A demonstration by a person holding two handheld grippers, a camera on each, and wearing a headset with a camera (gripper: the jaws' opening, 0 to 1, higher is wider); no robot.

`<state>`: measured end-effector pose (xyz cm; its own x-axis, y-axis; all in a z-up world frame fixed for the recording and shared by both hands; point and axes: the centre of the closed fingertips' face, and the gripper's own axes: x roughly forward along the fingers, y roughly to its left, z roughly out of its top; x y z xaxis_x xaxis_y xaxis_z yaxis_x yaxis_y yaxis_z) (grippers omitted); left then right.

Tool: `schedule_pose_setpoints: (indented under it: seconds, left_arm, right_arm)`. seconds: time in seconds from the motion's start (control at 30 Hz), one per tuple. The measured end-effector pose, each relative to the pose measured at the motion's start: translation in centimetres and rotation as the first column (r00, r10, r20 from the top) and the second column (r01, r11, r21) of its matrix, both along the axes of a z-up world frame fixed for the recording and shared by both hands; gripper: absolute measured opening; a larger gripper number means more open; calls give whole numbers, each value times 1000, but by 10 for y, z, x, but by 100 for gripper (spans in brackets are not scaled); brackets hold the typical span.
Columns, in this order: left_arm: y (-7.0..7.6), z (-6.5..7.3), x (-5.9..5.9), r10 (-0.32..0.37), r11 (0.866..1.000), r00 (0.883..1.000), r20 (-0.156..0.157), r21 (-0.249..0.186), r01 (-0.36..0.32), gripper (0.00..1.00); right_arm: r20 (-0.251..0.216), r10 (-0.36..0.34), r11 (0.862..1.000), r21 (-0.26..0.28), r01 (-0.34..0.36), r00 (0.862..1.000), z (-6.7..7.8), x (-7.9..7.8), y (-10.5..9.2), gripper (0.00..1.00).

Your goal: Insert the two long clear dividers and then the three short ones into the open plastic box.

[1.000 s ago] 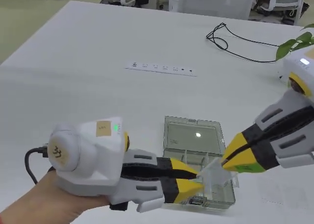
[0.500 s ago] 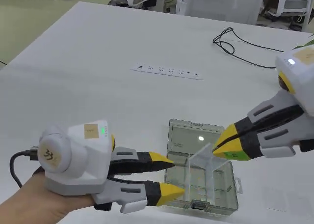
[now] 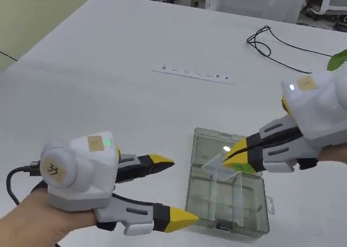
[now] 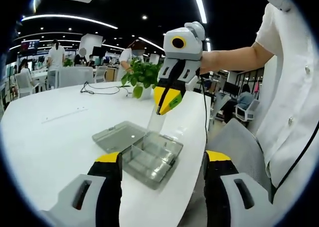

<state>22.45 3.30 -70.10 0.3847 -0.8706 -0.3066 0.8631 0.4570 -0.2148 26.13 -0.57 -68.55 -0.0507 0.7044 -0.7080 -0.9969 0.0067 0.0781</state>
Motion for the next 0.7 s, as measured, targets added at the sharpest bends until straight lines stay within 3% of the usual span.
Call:
schedule_pose_setpoints:
  seconds: [0.43,0.7]
  left_arm:
    - [6,-13,6,28,1000,999,-22,6,-28,86]
    - [5,-16,7,28,1000,999,-30,11,-28,88]
  right_arm:
    - [-19,-17,1000,-22,16,1000,-54,11,1,2]
    - [-28,-31,999,-25,30,999,-60,12,-1,2]
